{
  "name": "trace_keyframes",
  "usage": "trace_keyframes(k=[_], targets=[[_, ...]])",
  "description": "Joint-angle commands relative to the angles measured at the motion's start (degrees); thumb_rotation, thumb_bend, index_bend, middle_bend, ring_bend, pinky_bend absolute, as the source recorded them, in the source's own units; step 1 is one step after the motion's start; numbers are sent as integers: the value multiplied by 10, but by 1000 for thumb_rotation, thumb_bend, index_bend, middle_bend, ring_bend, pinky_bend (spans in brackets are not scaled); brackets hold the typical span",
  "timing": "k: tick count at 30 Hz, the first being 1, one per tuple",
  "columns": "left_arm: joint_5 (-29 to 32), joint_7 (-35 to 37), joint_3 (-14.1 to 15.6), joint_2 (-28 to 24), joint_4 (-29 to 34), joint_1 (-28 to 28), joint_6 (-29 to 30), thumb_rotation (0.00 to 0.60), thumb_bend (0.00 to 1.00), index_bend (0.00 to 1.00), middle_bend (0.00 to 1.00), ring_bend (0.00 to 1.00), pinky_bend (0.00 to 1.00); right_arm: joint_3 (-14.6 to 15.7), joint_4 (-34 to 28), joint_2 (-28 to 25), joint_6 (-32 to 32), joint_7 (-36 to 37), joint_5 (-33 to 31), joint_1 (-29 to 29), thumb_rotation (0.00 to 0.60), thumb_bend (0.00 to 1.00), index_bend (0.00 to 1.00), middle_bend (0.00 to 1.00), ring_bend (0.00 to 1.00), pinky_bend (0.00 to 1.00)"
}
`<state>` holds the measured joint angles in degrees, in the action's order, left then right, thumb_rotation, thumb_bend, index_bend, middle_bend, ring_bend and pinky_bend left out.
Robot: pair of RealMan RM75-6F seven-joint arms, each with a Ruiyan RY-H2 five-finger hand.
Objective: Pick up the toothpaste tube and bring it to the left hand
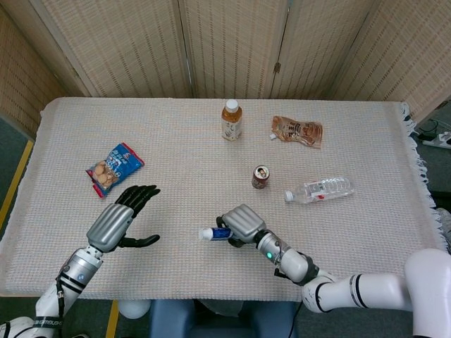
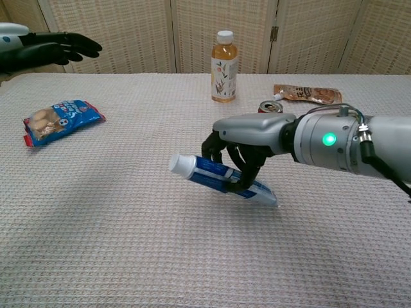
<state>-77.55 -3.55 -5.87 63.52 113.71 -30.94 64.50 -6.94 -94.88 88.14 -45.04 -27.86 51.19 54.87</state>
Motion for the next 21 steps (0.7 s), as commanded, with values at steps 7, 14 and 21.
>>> trace_keyframes(k=[7, 14, 21], targets=[[11, 5, 4, -1, -17, 20, 19, 45, 129, 21, 84, 30, 0, 10, -21, -3, -28, -31, -72, 23, 600, 776, 0, 0, 152, 151], [19, 26, 2, -12, -48, 44, 43, 53, 128, 26, 84, 33, 0, 7, -75, -69, -121, 80, 62, -63, 600, 765, 20, 121, 282, 231], [56, -29, -4, -15, -80, 74, 91, 600, 159, 62, 84, 56, 0, 55, -123, -175, -231, 134, 170, -166, 600, 763, 256, 273, 360, 268]])
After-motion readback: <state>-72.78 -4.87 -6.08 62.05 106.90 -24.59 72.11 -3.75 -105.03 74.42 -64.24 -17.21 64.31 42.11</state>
